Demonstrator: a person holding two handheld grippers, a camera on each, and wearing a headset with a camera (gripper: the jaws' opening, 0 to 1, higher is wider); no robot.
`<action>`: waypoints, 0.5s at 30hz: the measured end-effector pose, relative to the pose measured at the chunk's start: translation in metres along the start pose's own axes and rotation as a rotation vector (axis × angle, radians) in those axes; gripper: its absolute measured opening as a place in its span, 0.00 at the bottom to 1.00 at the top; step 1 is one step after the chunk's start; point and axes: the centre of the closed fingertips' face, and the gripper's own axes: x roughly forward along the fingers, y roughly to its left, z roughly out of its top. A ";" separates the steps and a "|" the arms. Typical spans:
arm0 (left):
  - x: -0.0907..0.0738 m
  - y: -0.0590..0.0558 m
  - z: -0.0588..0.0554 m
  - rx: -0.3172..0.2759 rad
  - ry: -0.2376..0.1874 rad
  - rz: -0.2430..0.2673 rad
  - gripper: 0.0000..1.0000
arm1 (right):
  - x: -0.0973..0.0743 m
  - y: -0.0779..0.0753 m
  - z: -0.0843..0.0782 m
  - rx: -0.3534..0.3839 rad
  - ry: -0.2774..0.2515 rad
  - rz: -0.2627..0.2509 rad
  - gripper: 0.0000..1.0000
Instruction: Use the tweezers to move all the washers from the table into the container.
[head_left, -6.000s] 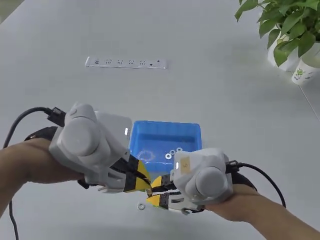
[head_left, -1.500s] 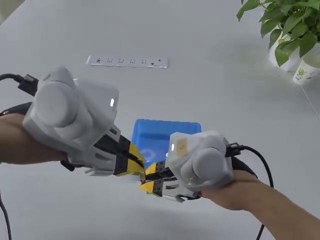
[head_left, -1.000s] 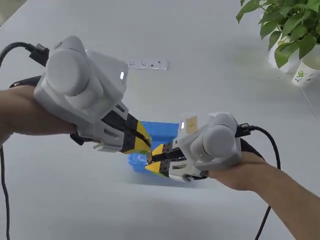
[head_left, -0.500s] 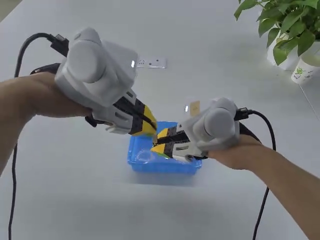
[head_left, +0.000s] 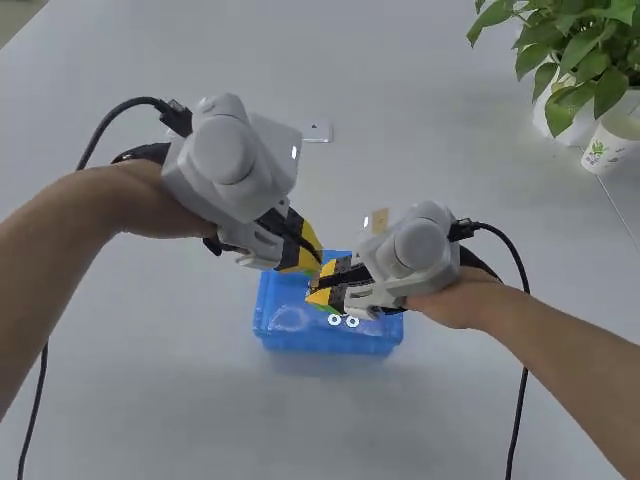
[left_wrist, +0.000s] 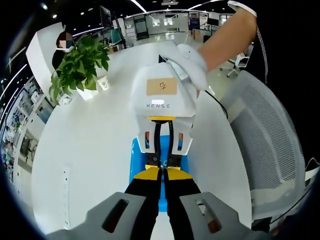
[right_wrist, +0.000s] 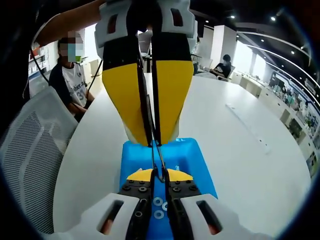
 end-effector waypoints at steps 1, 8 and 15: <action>0.003 0.001 -0.001 -0.003 0.002 -0.002 0.05 | 0.002 0.000 -0.002 0.001 0.004 0.004 0.09; 0.012 0.001 -0.007 -0.017 0.004 -0.004 0.05 | 0.007 0.001 -0.012 0.005 0.033 0.024 0.09; 0.019 -0.001 -0.014 -0.035 0.010 -0.011 0.05 | 0.013 0.004 -0.021 -0.016 0.069 0.043 0.10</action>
